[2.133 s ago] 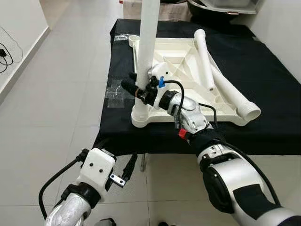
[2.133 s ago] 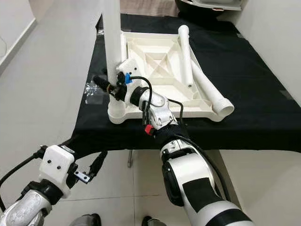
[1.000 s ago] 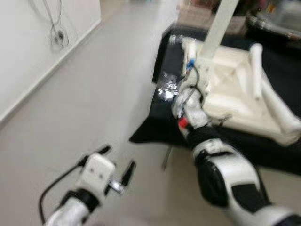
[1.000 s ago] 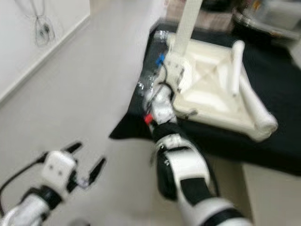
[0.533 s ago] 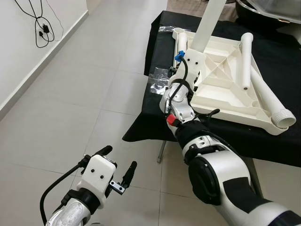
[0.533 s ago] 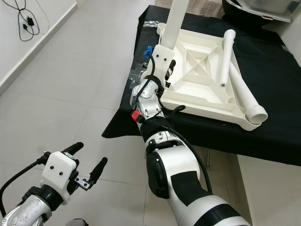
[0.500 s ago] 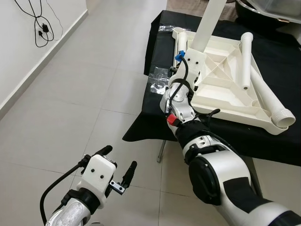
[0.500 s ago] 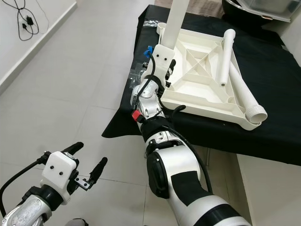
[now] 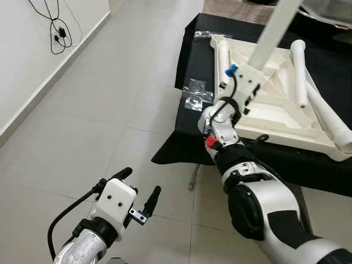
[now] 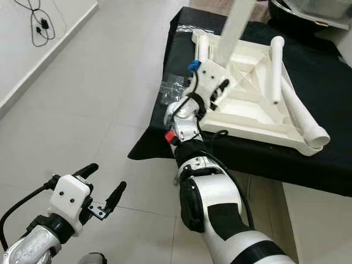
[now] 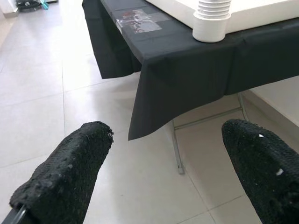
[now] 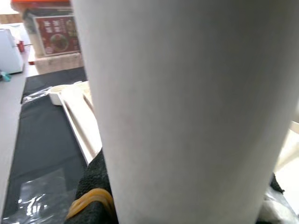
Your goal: Building children table
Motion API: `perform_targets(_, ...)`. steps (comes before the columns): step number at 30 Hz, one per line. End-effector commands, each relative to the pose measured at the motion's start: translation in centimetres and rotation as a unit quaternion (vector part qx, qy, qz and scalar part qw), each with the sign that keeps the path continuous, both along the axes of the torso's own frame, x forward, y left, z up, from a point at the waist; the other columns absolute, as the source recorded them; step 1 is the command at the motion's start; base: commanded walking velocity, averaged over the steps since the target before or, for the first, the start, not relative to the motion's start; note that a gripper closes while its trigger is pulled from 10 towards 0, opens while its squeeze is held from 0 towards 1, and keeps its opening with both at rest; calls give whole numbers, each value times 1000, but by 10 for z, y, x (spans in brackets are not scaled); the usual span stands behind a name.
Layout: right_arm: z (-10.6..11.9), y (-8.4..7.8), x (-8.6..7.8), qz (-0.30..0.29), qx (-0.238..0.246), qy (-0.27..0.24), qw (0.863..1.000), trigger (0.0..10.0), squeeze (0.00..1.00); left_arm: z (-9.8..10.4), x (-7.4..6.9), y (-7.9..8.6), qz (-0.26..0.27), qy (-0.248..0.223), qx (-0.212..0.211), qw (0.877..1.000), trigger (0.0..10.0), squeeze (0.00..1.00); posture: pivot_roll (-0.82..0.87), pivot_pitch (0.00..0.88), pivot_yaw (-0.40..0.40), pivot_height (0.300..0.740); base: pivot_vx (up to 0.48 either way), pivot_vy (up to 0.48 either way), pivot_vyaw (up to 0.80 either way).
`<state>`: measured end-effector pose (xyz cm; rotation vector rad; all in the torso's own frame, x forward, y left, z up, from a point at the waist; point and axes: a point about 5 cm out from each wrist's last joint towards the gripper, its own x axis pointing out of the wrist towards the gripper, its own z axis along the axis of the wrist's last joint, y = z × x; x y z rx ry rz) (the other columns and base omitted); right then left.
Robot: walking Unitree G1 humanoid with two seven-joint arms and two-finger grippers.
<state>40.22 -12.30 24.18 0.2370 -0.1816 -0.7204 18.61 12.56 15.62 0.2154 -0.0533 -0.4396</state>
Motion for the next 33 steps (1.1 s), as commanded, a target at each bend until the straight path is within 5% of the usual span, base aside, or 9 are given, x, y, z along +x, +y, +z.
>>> perform_targets(1, -47, -11, -8, -43, 75, 89, 992, 0, 0, -7, -1, -1, -6, 15, 3, 1000, 10000, 0, 190, 206, -114, 740, 0, 0, 0)
perform_targets(10, -34, 6, -4, -17, 62, 77, 995, 0, 0, -6, -1, -4, -6, 14, -2, 1000, 10000, 0, 191, 205, -118, 740, 0, 0, 0)
perform_targets(11, -32, 14, -3, 14, 46, 71, 996, 10000, 0, -6, -1, -4, -7, 14, -3, 1000, 10000, 0, 191, 205, -118, 740, 0, 0, 0)
perform_targets(21, -32, 25, -2, 54, 20, 70, 996, 10000, 0, -8, -2, -5, -9, 17, -4, 1000, 10000, 0, 188, 201, -116, 740, 0, 0, 0)
perform_targets(23, -31, 26, -2, 54, 14, 70, 996, 10000, 180, -8, -2, -6, -10, 17, -3, 1000, 10000, 0, 187, 198, -117, 740, 0, 0, 0)
perform_targets(24, -31, 27, -2, 55, 12, 69, 996, 10000, 384, -9, -2, -6, -10, 17, -3, 1000, 10000, 0, 187, 198, -117, 740, 0, 0, 0)
perform_targets(25, -31, 27, -2, 55, 12, 69, 996, 10000, 384, -9, -2, -6, -10, 17, -3, 1000, 10000, 0, 187, 198, -117, 740, 0, 0, 0)
perform_targets(26, -30, 28, -2, 57, 7, 65, 996, 10000, 1000, -9, -2, -6, -10, 18, -4, 1000, 10000, 0, 185, 196, -116, 740, 0, 0, 0)
perform_targets(33, -28, 28, -2, 62, 1, 60, 996, 10000, 1000, -10, -3, -7, -11, 20, -3, 1000, 10000, 0, 184, 192, -116, 740, 0, 0, 0)
